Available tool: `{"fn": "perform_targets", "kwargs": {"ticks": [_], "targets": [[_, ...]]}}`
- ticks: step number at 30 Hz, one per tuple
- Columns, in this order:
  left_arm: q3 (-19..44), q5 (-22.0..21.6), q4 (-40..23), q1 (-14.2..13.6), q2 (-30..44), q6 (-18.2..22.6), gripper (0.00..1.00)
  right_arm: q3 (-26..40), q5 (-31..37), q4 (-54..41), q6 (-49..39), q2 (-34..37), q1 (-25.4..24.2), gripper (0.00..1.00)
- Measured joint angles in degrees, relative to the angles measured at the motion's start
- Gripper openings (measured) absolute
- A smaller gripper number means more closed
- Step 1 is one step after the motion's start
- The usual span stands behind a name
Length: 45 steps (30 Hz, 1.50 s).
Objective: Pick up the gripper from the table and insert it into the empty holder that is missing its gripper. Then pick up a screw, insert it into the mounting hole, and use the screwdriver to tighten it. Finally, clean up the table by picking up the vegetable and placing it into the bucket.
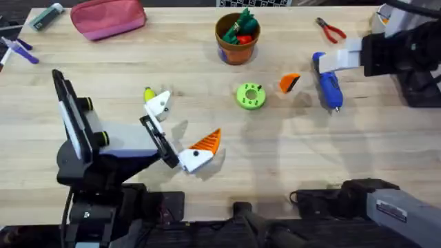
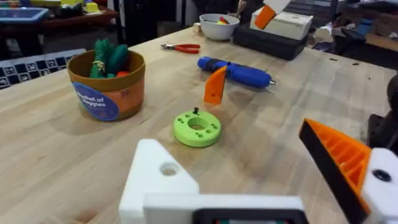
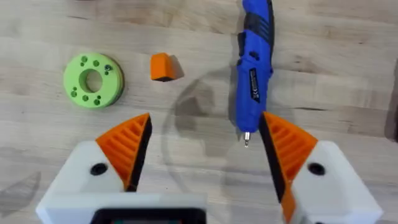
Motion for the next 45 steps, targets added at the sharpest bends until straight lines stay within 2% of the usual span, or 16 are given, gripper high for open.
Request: {"fn": "perform_targets", "kwargs": {"ticks": [6, 45], "targets": [[0.0, 1.36, -0.15, 0.0, 0.01, 0.13, 0.985, -0.02, 0.0, 0.01, -0.02, 0.0, 0.0, 0.992], [0.0, 2.21, -0.28, 0.0, 0.0, 0.16, 0.985, 0.0, 0.0, -0.01, 0.0, 0.0, 0.0, 0.994]]}}
